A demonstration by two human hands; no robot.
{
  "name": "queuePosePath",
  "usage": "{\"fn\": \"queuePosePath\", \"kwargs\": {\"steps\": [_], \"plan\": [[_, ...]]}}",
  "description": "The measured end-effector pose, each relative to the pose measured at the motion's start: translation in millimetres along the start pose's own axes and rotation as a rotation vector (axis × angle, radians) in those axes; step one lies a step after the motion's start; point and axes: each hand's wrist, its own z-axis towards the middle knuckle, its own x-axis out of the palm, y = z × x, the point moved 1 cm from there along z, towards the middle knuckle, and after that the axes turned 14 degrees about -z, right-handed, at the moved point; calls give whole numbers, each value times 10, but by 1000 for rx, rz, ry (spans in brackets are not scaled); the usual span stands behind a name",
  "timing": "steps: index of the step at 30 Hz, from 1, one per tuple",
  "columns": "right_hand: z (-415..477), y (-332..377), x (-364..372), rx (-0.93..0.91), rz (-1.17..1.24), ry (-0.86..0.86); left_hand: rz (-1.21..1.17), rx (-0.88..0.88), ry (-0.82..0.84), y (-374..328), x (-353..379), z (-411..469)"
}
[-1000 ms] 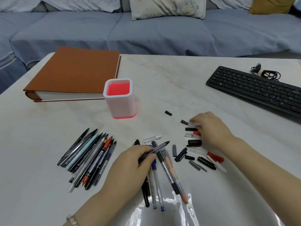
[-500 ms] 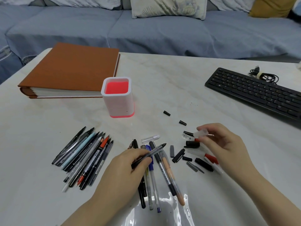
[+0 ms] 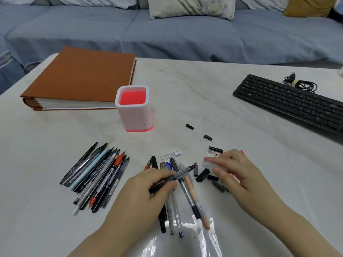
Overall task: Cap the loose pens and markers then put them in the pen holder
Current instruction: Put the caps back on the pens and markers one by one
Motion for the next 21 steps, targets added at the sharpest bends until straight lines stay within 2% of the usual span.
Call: {"fn": "queuePosePath", "kwargs": {"steps": [8,14,18,21], "plan": [[-9,78,-34,-22,14,-8,67,21,44,59,-17,-33],[6,121,9,-67,1,95,112,84,81,74,-20,-58],[9,165,18,-65,62,157,176,191,92,144,-46,-92],[14,200,42,-106,16,176,303,267,131,177,-75,-123]]}}
